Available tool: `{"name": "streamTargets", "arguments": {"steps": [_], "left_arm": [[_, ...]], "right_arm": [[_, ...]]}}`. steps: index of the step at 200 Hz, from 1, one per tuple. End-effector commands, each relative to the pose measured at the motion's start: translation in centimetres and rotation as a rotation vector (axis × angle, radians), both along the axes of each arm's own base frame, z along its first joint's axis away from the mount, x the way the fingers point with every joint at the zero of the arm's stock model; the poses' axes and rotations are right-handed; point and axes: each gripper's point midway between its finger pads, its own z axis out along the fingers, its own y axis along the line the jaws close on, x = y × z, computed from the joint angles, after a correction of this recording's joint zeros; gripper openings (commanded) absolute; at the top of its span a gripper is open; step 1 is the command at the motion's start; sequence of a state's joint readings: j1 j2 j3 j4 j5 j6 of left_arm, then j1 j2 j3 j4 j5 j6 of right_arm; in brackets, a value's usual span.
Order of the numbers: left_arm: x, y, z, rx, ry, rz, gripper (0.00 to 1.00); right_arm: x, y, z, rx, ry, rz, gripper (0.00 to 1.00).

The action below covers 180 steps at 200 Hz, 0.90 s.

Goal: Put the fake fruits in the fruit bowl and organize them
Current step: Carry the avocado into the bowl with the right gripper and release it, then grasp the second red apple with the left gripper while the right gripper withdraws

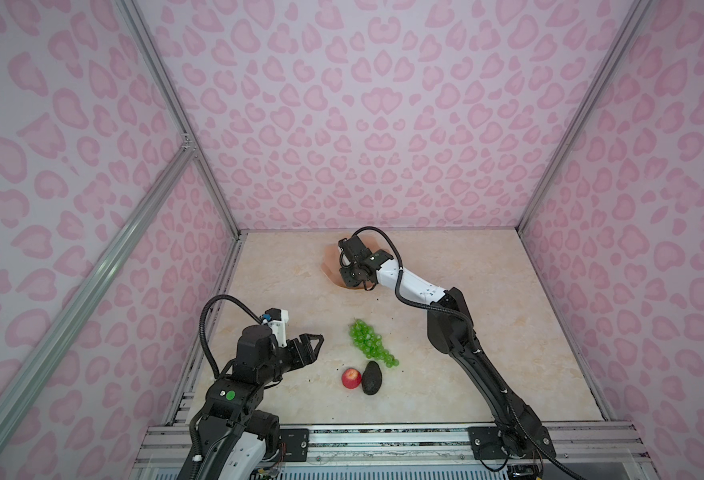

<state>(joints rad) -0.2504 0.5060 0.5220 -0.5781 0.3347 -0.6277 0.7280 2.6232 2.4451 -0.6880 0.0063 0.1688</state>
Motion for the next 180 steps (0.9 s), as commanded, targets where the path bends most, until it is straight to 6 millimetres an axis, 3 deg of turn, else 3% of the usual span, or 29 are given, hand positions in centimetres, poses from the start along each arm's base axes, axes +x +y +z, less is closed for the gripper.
{"name": "streamTargets", "arguments": {"steps": [1, 22, 67, 71, 74, 79, 112, 113, 116, 118, 120, 123, 147, 180], "left_arm": [[-0.2, -0.1, -1.0, -0.008, 0.046, 0.009, 0.79], [-0.3, -0.5, -1.6, 0.005, 0.072, 0.0, 0.79], [-0.7, -2.5, -3.0, 0.047, 0.11, -0.067, 0.78], [-0.8, -2.7, -3.2, 0.05, 0.116, -0.076, 0.78], [-0.9, -2.9, -3.4, 0.053, 0.122, -0.083, 0.78], [-1.1, -3.3, -3.7, 0.057, 0.127, -0.096, 0.78], [-1.9, -5.1, -5.1, 0.095, 0.16, -0.162, 0.78], [-1.9, -5.1, -5.1, 0.097, 0.16, -0.163, 0.78], [-2.0, -5.2, -5.2, 0.102, 0.163, -0.168, 0.78], [-2.0, -5.3, -5.3, 0.104, 0.165, -0.172, 0.78], [-2.1, -5.3, -5.3, 0.107, 0.166, -0.174, 0.78], [-2.2, -5.4, -5.5, 0.113, 0.169, -0.179, 0.78], [-2.5, -6.6, -6.3, 0.128, 0.186, -0.216, 0.78], [-3.2, -8.1, -7.9, 0.195, 0.22, -0.268, 0.78]], "right_arm": [[-0.2, 0.6, 0.8, 0.024, -0.002, 0.028, 0.59], [0.0, 0.7, 3.6, 0.059, -0.037, 0.028, 0.64], [-1.1, -0.4, 13.1, 0.173, -0.148, 0.008, 0.72], [-1.4, -0.8, 13.5, 0.18, -0.154, 0.001, 0.74], [-1.7, -1.0, 15.3, 0.207, -0.183, -0.003, 0.75], [-2.2, -1.6, 16.5, 0.231, -0.203, -0.013, 0.77], [-6.6, -7.6, 20.4, 0.373, -0.287, -0.106, 0.9], [-6.9, -7.8, 19.7, 0.363, -0.276, -0.109, 0.91], [-7.2, -8.3, 20.5, 0.379, -0.297, -0.117, 0.91], [-7.6, -8.8, 19.9, 0.368, -0.289, -0.123, 0.92], [-7.8, -9.0, 20.8, 0.384, -0.307, -0.128, 0.92], [-8.4, -9.8, 19.8, 0.37, -0.294, -0.14, 0.93], [-12.1, -14.2, 18.1, 0.357, -0.268, -0.216, 0.94], [-15.8, -18.8, 14.9, 0.332, -0.214, -0.322, 0.95]]}}
